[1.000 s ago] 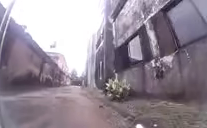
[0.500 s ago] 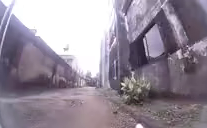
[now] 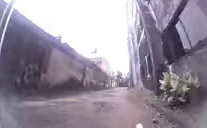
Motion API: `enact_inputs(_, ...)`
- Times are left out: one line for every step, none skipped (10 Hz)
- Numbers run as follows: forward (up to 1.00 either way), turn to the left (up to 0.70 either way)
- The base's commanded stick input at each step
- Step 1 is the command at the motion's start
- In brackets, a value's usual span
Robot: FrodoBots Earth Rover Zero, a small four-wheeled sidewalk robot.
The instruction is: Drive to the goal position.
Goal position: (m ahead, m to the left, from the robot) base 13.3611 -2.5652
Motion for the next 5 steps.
enact_inputs(1.00,0.00)
enact_inputs(1.00,0.00)
enact_inputs(1.00,0.00)
enact_inputs(1.00,0.00)
enact_inputs(1.00,0.00)
